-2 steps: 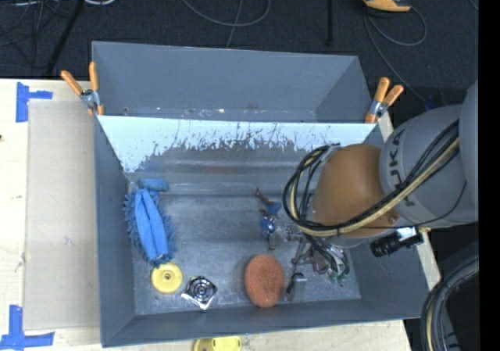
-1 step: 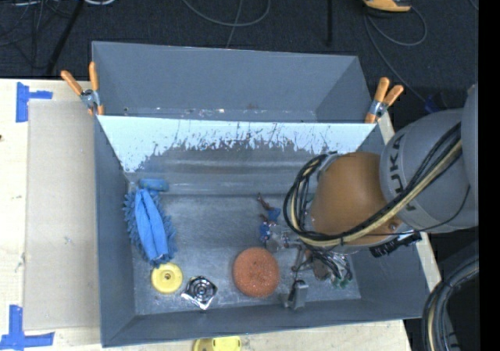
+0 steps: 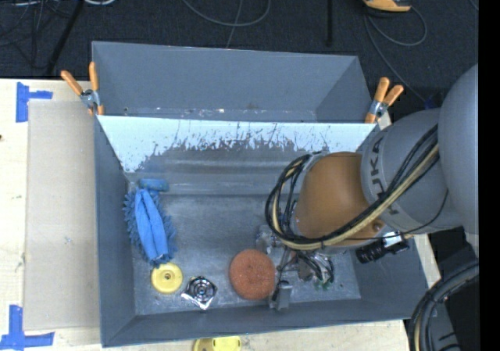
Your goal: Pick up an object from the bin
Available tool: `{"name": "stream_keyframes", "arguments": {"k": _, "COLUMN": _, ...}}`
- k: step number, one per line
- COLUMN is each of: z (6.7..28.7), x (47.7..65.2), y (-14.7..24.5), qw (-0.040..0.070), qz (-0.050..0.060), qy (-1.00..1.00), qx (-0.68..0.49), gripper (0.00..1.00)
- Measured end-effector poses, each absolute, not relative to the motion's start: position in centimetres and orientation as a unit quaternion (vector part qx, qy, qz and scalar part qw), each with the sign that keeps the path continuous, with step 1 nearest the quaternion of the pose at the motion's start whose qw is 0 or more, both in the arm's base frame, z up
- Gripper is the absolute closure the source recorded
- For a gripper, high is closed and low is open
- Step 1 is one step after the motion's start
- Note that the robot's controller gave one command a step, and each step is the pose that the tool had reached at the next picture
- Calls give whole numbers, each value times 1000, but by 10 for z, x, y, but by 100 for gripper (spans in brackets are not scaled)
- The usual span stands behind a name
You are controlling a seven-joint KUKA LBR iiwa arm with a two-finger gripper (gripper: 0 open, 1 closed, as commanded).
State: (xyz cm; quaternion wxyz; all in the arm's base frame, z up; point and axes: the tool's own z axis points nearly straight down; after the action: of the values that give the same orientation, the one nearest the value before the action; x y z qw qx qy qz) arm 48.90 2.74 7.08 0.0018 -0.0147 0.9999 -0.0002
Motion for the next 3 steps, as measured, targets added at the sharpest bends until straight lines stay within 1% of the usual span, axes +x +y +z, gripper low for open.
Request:
{"name": "stream_keyframes", "arguments": {"k": 1, "z": 70, "x": 490, "y": 48, "qw": -1, "qz": 0, "qy": 999, "qx": -37, "gripper": 100}}
{"name": "stream_keyframes", "arguments": {"k": 2, "z": 69, "x": 490, "y": 43, "qw": -1, "qz": 0, "qy": 999, "qx": -46, "gripper": 100}}
{"name": "stream_keyframes", "arguments": {"k": 3, "z": 182, "x": 507, "y": 28, "qw": 0, "qz": 0, "qy": 998, "qx": -59, "gripper": 100}}
